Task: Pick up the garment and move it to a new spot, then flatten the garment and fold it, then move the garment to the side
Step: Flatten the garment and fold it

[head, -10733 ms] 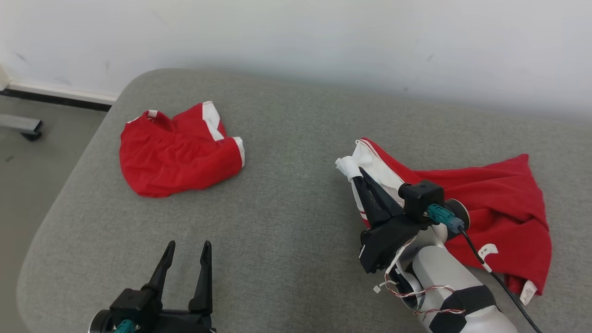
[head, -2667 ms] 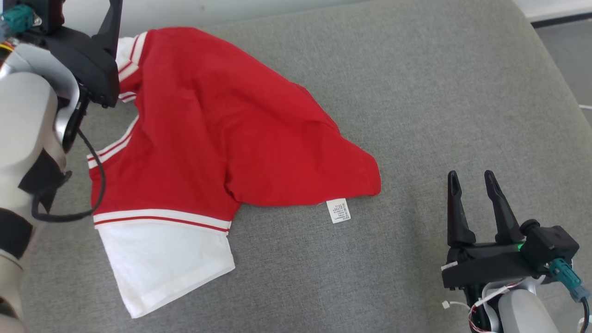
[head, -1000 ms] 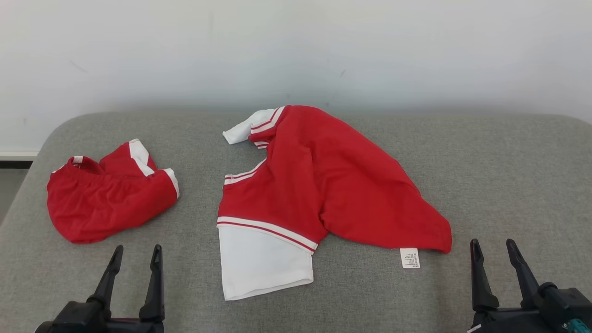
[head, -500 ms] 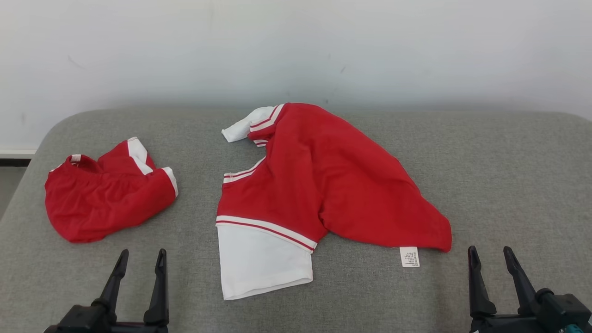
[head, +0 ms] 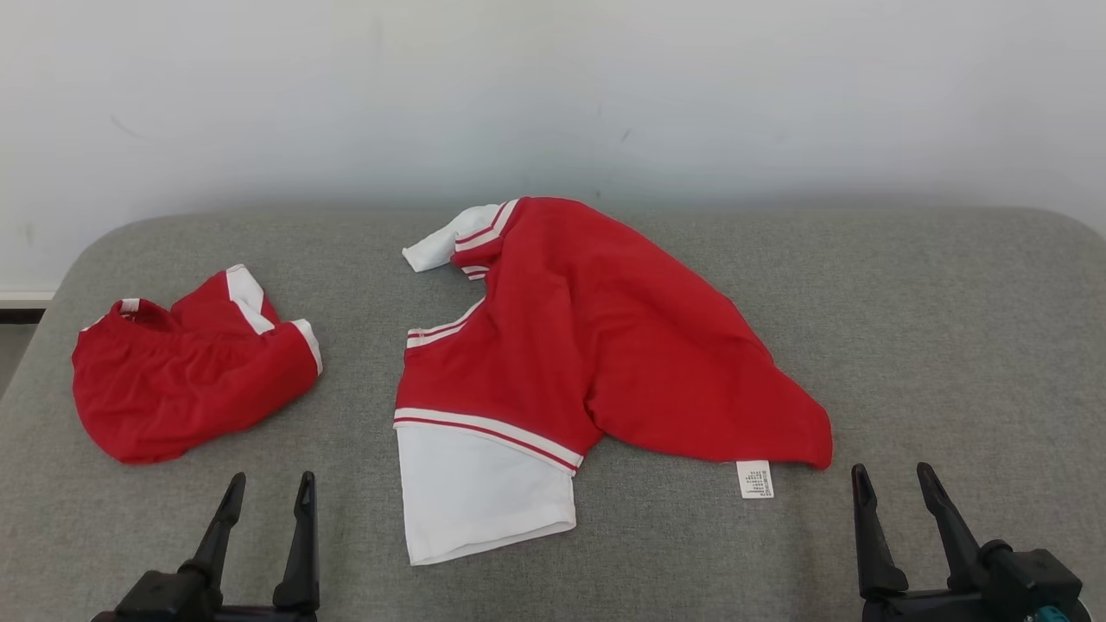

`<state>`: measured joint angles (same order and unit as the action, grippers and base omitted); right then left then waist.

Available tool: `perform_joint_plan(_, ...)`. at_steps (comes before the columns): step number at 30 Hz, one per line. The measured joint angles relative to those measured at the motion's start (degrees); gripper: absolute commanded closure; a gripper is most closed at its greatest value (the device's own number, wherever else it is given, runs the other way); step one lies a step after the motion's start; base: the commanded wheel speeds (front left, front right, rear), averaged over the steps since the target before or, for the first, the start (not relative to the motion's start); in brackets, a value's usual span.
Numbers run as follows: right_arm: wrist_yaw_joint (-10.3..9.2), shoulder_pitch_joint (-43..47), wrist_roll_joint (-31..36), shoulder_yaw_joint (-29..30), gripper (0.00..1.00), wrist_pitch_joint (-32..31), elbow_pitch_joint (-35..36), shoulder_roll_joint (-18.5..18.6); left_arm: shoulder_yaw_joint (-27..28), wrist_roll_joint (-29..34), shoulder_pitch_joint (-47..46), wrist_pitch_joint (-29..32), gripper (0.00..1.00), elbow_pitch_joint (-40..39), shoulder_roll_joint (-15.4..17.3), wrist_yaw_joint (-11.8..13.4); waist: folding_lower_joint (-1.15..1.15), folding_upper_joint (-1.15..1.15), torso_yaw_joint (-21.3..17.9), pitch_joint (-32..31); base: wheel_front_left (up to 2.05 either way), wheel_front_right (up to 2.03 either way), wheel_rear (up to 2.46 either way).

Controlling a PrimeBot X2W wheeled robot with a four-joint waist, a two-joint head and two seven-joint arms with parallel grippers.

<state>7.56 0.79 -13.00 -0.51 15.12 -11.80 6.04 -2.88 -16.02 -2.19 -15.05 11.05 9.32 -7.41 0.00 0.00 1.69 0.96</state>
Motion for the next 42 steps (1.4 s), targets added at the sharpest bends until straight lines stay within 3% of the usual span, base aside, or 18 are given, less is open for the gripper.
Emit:
perform_joint_plan(17, 0.0, -0.16, 0.41, -0.78, 0.0, 0.0, 0.37, 0.36, -0.96, -0.1, -0.12, 0.0, 0.0, 1.07, 0.29, -0.1, 0.0, 0.0, 0.01, -0.19, 0.0, 0.0, 0.0)
perform_joint_plan(20, 0.0, -0.38, 0.34, -0.97, 0.0, 0.0, 0.11, 0.53, -0.87, -4.55, -0.15, 0.0, 0.0, 2.15, -1.36, -0.1, 0.0, 0.0, -0.11, -0.13, 0.0, 0.0, 0.0)
perform_joint_plan(35, 0.0, -6.22, 0.0, -2.37, 0.0, 0.0, -5.92, 3.15, -13.78, -4.27, -7.98, 0.0, 0.0, 16.41, -0.55, -0.11, 0.0, 0.0, -0.3, 2.57, 0.0, 0.0, 0.0)
perform_joint_plan(42, 0.0, -12.67, 0.6, -3.65, 0.0, 0.0, -14.24, 3.77, -17.55, -5.36, -12.46, 0.0, 0.0, 25.92, -1.66, -0.12, 0.0, 0.0, -0.55, 4.77, 0.0, 0.0, 0.0)
